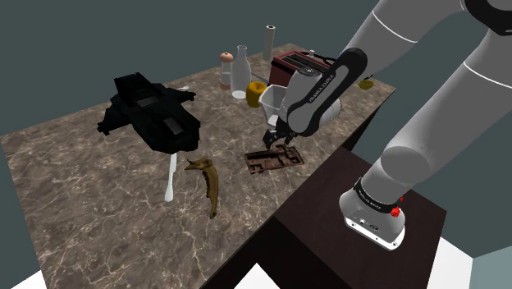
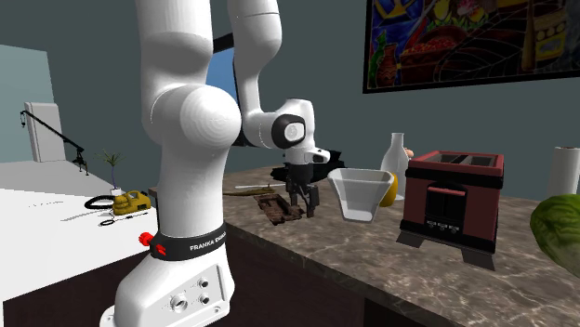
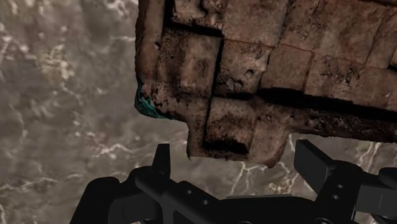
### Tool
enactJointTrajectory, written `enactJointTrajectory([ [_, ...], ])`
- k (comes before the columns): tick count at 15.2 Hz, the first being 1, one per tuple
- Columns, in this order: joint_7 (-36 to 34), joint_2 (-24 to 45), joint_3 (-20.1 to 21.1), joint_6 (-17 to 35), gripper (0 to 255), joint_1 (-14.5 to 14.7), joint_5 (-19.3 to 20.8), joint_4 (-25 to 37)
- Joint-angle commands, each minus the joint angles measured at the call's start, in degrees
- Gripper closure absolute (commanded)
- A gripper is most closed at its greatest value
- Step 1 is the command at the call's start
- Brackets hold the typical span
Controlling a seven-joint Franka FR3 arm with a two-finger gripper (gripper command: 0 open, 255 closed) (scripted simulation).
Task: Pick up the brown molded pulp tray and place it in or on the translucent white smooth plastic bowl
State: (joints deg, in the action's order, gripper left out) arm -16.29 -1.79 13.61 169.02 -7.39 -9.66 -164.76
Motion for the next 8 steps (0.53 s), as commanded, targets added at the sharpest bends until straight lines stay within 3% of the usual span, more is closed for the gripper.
enactJointTrajectory([
  [1,-0.09,0.24,0.02,0.24,0,-0.01,0.09,0.02],
  [5,-0.09,0.22,0.02,0.22,0,-0.01,0.09,0.02],
  [6,-0.09,0.22,0.02,0.22,255,-0.01,0.09,0.02],
  [8,-0.09,0.22,0.02,0.23,255,-0.01,0.09,0.02],
])
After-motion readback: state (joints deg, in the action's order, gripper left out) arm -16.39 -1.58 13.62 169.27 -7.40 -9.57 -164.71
